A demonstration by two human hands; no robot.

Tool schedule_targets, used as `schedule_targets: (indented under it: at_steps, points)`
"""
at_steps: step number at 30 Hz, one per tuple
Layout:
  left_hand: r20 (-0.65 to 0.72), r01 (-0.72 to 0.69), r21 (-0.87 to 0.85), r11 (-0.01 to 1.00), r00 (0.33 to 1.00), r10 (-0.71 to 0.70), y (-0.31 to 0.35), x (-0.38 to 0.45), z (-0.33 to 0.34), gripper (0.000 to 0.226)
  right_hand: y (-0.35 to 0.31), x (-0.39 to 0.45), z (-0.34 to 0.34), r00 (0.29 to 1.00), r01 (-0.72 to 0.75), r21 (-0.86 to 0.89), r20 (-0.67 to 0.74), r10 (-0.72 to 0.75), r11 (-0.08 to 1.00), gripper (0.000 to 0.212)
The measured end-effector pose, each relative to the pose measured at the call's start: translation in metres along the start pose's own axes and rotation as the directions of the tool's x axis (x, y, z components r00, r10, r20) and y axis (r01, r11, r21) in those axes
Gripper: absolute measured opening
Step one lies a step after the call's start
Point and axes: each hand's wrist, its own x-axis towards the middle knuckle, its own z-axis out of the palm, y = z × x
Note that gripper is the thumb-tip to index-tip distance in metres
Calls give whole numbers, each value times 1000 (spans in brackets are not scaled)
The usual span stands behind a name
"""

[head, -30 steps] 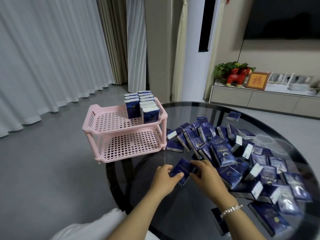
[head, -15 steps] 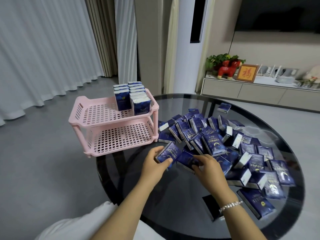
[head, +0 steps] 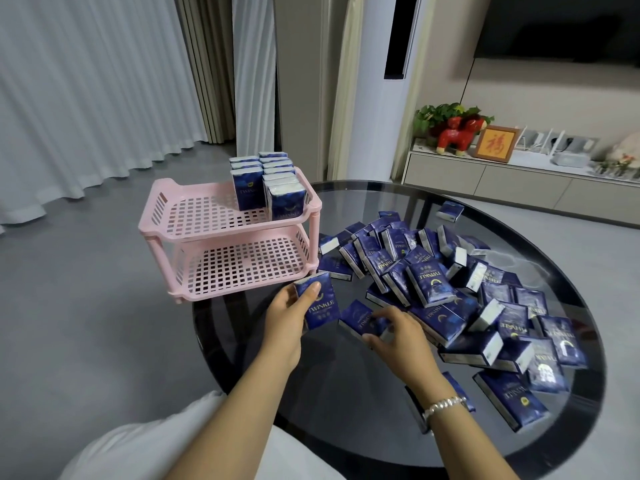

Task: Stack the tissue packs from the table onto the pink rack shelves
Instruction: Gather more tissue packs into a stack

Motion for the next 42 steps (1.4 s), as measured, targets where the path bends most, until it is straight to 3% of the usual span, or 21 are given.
schedule_targets:
  at_steps: [2, 4, 11, 16, 21, 24, 31, 33, 42]
  points:
    - [-4, 19, 6, 1000, 1000, -19, -1, 1, 0, 13, -2, 1, 0, 996, -81, 113, 33, 78, 990, 64]
    - [-6, 30, 17, 999, 1000, -30, -1, 1, 0, 19, -3, 2, 0, 987, -143, 103, 84, 135, 984, 70]
    - [-55, 88, -26, 996, 994, -90, 1, 2, 1, 23, -2, 2, 5, 991, -91, 142, 108, 76, 986, 43]
    - [26, 172, -138, 975, 985, -170, 3, 1, 1, 17, -6, 1, -2, 999, -33, 381, 37, 20, 924, 33]
    - [55, 171, -36, 985, 984, -169, 2, 0, 1, 31, -14, 6, -18, 988, 46, 524, -148, 38, 850, 23]
    - [124, 155, 2, 988, 980, -154, 1, -2, 6, 35, -20, 12, -26, 990, 74, 568, -144, 10, 820, 14]
    - [355, 167, 41, 985, 919, -170, -7, -4, 17, 54, -27, 22, -25, 997, 76, 573, -53, -56, 816, 12]
    - [407, 137, 70, 988, 900, -154, -9, -6, 19, 48, -27, 23, -24, 996, 90, 547, -72, -60, 832, 10]
    - [355, 88, 143, 986, 925, -134, -23, -7, 34, 39, -23, 28, -24, 978, 69, 535, -202, 49, 842, 11]
